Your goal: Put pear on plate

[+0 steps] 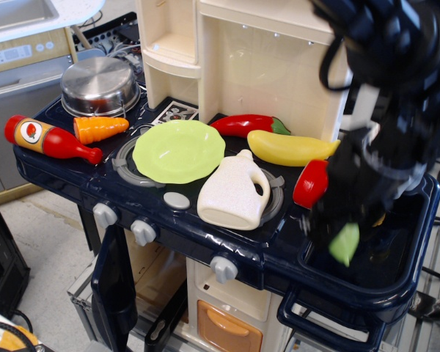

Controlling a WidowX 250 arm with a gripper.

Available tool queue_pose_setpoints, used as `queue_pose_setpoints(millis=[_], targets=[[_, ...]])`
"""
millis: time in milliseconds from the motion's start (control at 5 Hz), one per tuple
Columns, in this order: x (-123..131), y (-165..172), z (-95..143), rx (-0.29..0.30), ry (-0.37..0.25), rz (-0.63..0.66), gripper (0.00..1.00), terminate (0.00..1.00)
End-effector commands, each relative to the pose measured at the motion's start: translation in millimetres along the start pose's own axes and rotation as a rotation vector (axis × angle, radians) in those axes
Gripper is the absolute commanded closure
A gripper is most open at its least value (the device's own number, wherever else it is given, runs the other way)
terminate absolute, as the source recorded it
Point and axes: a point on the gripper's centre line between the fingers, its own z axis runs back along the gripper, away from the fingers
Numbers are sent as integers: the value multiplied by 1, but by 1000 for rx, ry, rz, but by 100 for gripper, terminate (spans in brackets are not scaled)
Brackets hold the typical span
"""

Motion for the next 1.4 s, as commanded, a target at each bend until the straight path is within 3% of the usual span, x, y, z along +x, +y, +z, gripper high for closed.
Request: queue_pose_setpoints(millis=[0,200,400,600,1000,1200], targets=[[85,20,79,33,-150,-74,100,0],[126,41,81,24,-219,-134,100,0],[161,52,71,-12,-234,-193,100,0],[177,57,52,-54,-201,-214,100,0],[173,64,18,-125,-150,-218,100,0],[165,60,6,-142,-134,-221,100,100]])
